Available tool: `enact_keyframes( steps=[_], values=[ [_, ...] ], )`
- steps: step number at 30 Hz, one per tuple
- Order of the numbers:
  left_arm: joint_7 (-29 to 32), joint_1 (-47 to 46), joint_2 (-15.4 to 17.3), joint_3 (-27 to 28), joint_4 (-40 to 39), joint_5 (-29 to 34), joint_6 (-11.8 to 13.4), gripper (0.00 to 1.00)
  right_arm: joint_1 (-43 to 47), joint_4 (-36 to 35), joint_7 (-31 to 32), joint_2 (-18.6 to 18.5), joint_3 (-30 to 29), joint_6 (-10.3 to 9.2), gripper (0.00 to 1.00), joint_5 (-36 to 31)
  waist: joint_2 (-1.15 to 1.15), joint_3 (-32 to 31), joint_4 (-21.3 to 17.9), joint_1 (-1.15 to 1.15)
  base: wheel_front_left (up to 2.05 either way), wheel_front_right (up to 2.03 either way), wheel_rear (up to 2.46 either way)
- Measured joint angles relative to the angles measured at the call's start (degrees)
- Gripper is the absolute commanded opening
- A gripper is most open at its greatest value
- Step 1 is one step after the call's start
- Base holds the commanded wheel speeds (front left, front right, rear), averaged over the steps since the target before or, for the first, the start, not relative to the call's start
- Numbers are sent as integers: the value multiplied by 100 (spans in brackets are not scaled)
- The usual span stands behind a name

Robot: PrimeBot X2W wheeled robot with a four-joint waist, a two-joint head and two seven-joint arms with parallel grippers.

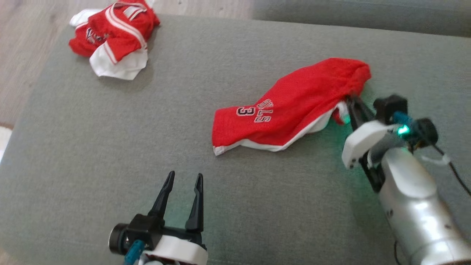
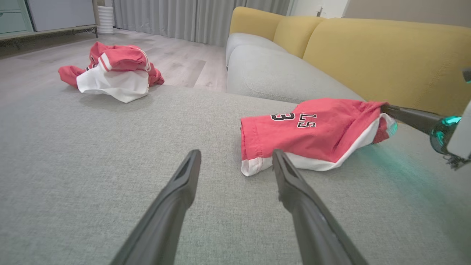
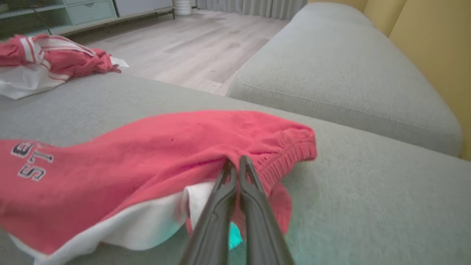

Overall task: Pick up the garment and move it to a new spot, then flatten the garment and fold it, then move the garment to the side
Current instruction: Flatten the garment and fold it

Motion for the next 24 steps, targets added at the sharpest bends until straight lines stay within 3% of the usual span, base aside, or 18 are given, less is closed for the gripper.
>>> enact_keyframes(
  steps=[3,8,14,19,24],
  values=[
    [0,17,-5,42,22,-2,0,100,471,-489,294,-98,221,0,0,34,0,-99,-138,0,0,0,0],
    [-1,48,-10,74,20,-21,0,100,1363,-1895,1243,-637,606,1,0,309,0,-254,-343,0,0,0,0],
    [-9,165,-18,80,4,-26,-1,100,2668,-4191,2698,-1296,692,1,0,806,0,-314,-419,-1,0,0,0],
    [-9,165,-33,155,-57,-26,-2,100,3698,-6373,4087,-1684,353,1,0,1298,0,-240,-349,0,0,0,0],
    [-10,165,-40,253,-81,-23,-7,100,4038,-6958,4568,-1674,59,1,0,1458,0,-180,-312,0,0,0,0]
  ],
)
